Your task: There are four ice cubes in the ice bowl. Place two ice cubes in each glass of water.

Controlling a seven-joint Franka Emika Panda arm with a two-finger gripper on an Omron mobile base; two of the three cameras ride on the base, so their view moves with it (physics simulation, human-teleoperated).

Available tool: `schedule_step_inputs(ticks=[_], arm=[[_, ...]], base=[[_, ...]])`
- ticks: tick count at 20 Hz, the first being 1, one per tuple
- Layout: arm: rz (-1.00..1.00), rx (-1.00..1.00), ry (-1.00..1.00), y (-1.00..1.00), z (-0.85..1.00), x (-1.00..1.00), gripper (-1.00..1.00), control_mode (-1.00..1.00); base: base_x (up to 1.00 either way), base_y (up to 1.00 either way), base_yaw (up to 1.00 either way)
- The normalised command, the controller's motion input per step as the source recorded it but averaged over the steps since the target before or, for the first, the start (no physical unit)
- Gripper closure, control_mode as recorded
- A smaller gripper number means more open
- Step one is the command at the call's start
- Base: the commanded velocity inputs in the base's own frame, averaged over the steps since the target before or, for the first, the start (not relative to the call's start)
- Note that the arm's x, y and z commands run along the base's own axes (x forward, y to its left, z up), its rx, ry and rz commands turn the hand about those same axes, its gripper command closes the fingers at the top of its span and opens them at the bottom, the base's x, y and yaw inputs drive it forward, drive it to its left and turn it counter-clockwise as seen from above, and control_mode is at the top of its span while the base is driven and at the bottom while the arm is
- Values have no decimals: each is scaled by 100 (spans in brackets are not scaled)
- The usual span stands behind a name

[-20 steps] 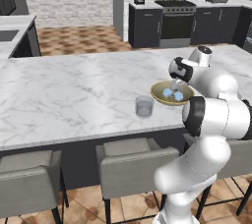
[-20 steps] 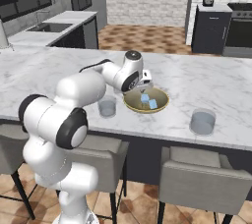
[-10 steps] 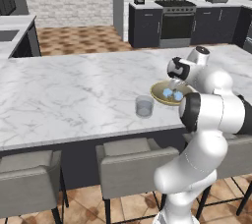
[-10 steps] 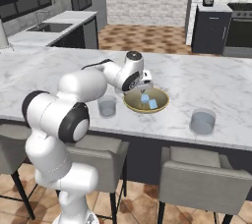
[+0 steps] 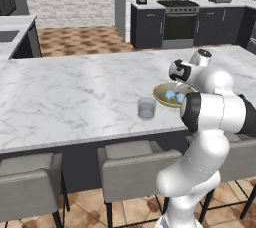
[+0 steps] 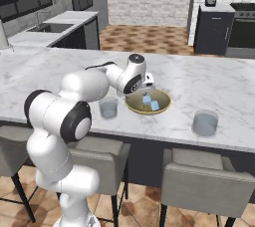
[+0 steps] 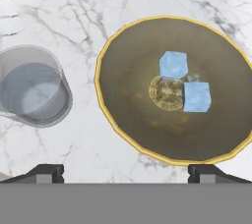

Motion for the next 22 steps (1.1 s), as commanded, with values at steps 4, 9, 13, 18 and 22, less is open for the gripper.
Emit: schedule_step_inputs(ticks=[4,9,13,18,22], arm=[[0,0,3,0,-9,13,-100,-100],[0,0,3,0,-10,17,-100,-100],[0,0,1,-2,-7,14,-100,-100],[0,0,0,-5,-4,11,-100,-100],[0,0,0,-2,-9,10,-100,-100]], base=[[0,0,0],[0,0,0],[0,0,0],[0,0,0],[0,0,0]])
